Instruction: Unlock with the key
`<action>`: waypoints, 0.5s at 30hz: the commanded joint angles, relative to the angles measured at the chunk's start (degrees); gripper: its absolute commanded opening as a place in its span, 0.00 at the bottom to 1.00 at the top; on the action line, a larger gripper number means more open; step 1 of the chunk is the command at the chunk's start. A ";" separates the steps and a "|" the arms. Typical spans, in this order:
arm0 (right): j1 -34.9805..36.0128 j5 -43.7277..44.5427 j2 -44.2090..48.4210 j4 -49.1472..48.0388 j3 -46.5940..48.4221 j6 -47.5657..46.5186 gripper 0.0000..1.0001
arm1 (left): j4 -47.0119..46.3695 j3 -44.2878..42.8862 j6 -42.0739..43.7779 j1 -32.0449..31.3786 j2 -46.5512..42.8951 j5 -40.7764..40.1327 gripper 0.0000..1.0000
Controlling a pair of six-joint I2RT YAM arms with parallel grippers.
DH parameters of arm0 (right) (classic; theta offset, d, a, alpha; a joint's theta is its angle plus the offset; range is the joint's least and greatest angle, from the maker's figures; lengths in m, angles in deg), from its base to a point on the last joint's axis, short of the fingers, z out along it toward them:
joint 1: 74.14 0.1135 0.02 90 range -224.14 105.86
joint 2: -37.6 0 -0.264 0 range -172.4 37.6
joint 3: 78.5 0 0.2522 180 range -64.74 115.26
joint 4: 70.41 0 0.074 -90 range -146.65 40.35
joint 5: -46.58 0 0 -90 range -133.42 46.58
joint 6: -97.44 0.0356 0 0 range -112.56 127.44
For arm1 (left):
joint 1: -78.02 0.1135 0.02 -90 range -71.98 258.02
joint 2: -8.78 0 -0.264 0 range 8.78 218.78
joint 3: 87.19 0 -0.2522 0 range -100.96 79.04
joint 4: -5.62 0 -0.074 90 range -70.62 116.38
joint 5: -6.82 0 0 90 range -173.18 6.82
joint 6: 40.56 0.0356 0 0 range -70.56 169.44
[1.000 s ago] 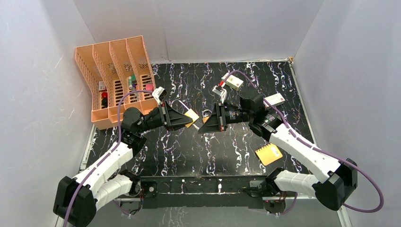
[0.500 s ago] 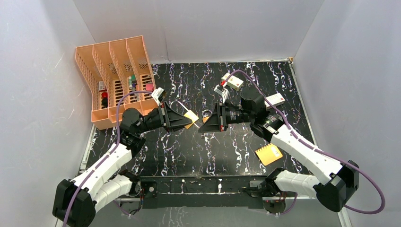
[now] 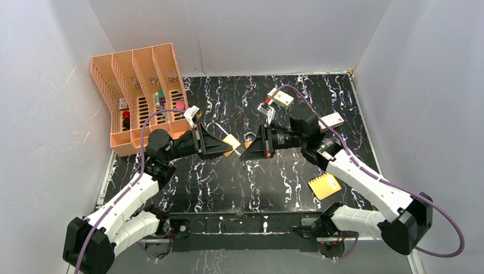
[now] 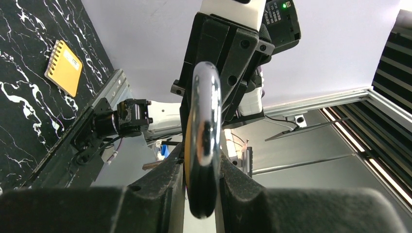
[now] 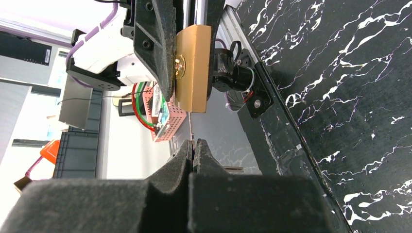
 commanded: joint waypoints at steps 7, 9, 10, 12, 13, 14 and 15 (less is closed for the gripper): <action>-0.11 1.18 -1.37 0.04 4.86 -1.74 0.00 | -0.91 -5.22 2.71 -2.17 -0.49 5.55 0.00; -0.12 1.26 -1.53 -0.31 4.73 -1.68 0.00 | -0.91 -5.63 3.31 -2.90 -0.12 5.93 0.00; -0.12 1.40 -1.62 -0.49 4.81 -1.55 0.00 | -0.92 -5.78 3.58 -3.35 0.13 5.95 0.00; -0.11 1.60 -1.85 -1.13 4.94 -1.23 0.00 | -0.36 -6.17 4.36 -4.44 0.51 5.90 0.00; -0.09 1.70 -2.04 -1.30 5.11 -1.17 0.00 | 0.15 -6.42 4.89 -5.01 0.75 5.76 0.00; -0.14 1.86 -2.24 -1.61 5.24 -1.04 0.00 | 0.64 -6.69 5.42 -5.60 0.95 5.58 0.00; -0.12 1.94 -2.42 -1.94 5.31 -0.85 0.00 | 1.01 -6.88 5.95 -6.15 1.11 5.31 0.00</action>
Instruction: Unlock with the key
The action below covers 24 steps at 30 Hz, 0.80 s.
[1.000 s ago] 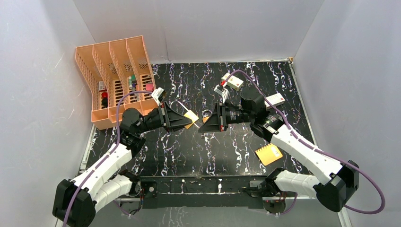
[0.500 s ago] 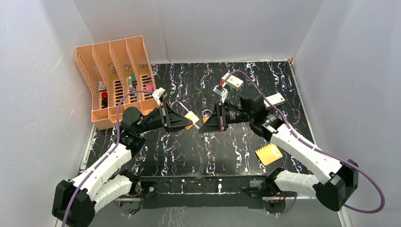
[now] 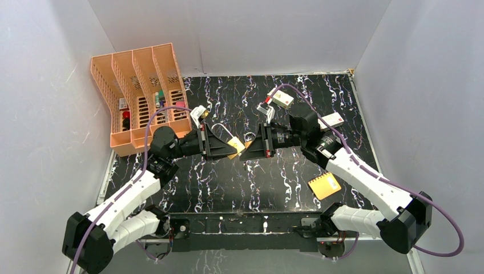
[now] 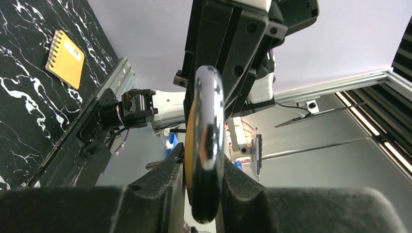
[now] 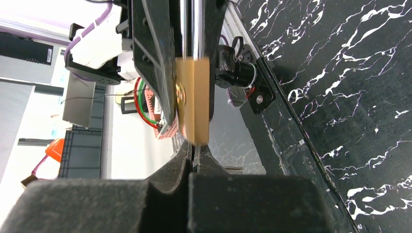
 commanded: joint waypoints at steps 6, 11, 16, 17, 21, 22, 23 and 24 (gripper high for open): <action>-0.07 5.67 -1.27 -6.40 2.99 0.21 0.00 | 1.39 -6.11 4.81 -7.09 0.36 3.84 0.00; -0.07 6.77 0.04 -7.38 2.23 -0.32 0.00 | 6.79 -7.28 8.63 -7.37 -0.61 0.45 0.07; -0.03 7.54 0.70 -8.26 2.21 -0.31 0.00 | 6.55 -7.60 9.63 -7.37 -1.98 -3.64 0.44; -0.04 7.54 0.70 -8.33 2.32 -0.30 0.00 | 6.36 -7.48 9.52 -7.37 -2.38 -4.67 0.46; -0.05 7.97 1.30 -9.63 1.64 0.21 0.00 | 4.58 -6.70 9.22 -7.37 -3.88 -8.03 0.48; -0.07 8.22 1.44 -10.59 1.38 0.33 0.00 | 4.31 -6.58 9.29 -7.37 -4.24 -9.03 0.49; -0.07 8.48 1.67 -11.17 1.03 0.55 0.00 | 4.27 -6.41 9.31 -7.37 -4.59 -10.00 0.52; -0.07 8.67 1.93 -11.96 0.66 1.04 0.00 | 4.18 -5.96 9.28 -7.37 -5.09 -11.26 0.55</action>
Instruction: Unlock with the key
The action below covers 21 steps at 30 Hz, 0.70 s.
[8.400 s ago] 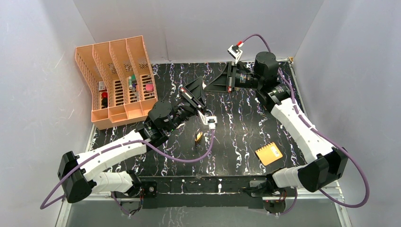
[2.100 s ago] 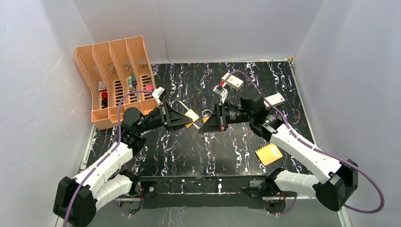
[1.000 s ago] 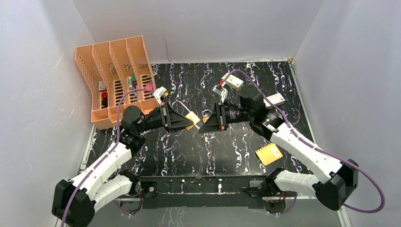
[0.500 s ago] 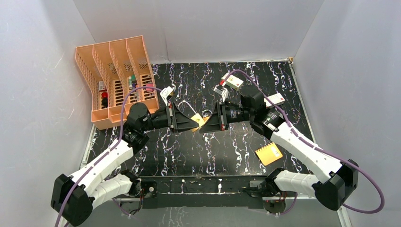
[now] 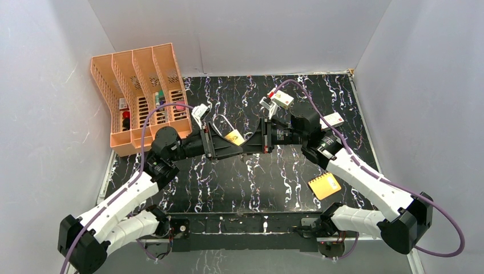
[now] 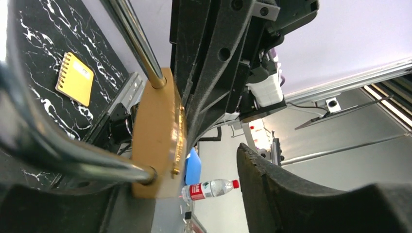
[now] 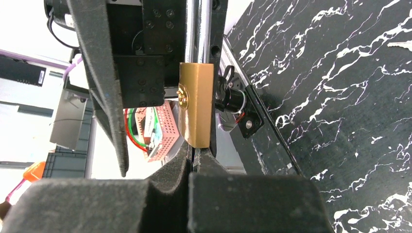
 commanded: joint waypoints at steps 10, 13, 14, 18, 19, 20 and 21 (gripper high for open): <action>-0.14 3.61 2.72 -12.12 -1.22 2.02 0.00 | 1.40 -0.21 5.00 -0.45 -7.88 -12.98 0.73; -0.12 3.45 2.77 -13.10 -1.57 2.53 0.00 | 2.72 0.08 5.96 -0.42 -8.77 -15.99 0.73; -0.13 3.49 2.85 -13.69 -1.81 2.78 0.00 | 2.75 0.29 5.87 -0.48 -8.88 -17.43 0.73; -0.14 3.61 2.75 -15.62 -2.44 3.85 0.00 | 1.30 0.86 5.64 -0.61 -8.08 -20.14 0.71; -0.14 3.59 2.65 -15.75 -2.36 3.97 0.00 | 0.72 0.89 5.63 -0.66 -7.73 -20.52 0.69; -0.14 3.46 2.52 -15.84 -2.27 3.95 0.00 | 0.06 0.86 5.73 -0.70 -7.38 -20.90 0.67; -0.14 3.35 2.38 -15.93 -2.25 4.00 0.00 | -0.46 0.82 5.80 -0.76 -6.96 -21.41 0.65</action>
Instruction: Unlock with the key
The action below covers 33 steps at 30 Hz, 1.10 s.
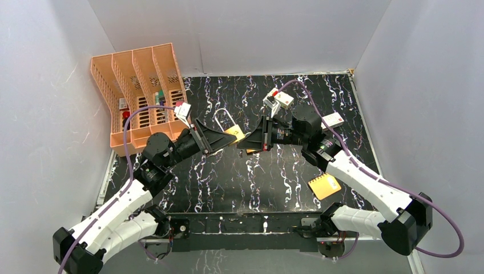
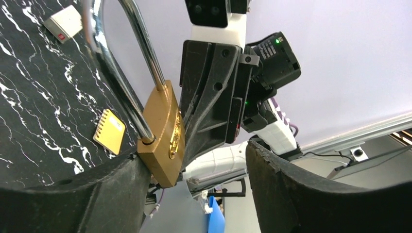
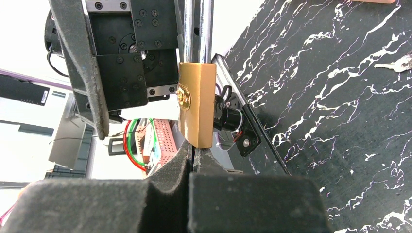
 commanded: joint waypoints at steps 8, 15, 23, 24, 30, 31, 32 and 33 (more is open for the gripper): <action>-0.05 -0.57 1.19 -8.57 1.32 0.97 0.00 | -9.01 0.15 0.73 -2.05 3.64 -5.39 0.41; -0.08 -0.42 1.61 -8.24 1.27 0.91 0.00 | -10.83 0.85 0.54 -2.94 3.84 -6.07 0.03; -0.09 -0.29 4.79 -5.06 1.54 -2.55 0.44 | -11.32 2.13 -1.27 -2.95 2.38 -7.02 0.00; -0.06 -0.67 5.15 -4.39 1.55 -2.87 0.48 | -11.31 2.27 -1.61 -2.93 2.17 -7.11 0.00; -0.04 -1.46 7.20 -2.24 -0.51 -3.12 0.51 | -13.90 2.86 -3.46 -2.95 1.88 -6.85 0.00; -0.09 -1.16 7.52 -2.03 -0.86 -3.00 0.49 | -14.35 2.79 -3.77 -2.94 2.04 -6.41 0.00; -0.03 -0.76 7.73 -1.92 -1.09 -2.92 0.47 | -14.72 2.57 -3.93 -2.95 2.22 -6.04 0.00; -0.09 -0.36 7.83 -1.99 -1.29 -2.68 0.45 | -14.99 2.41 -3.90 -2.94 2.39 -5.59 0.00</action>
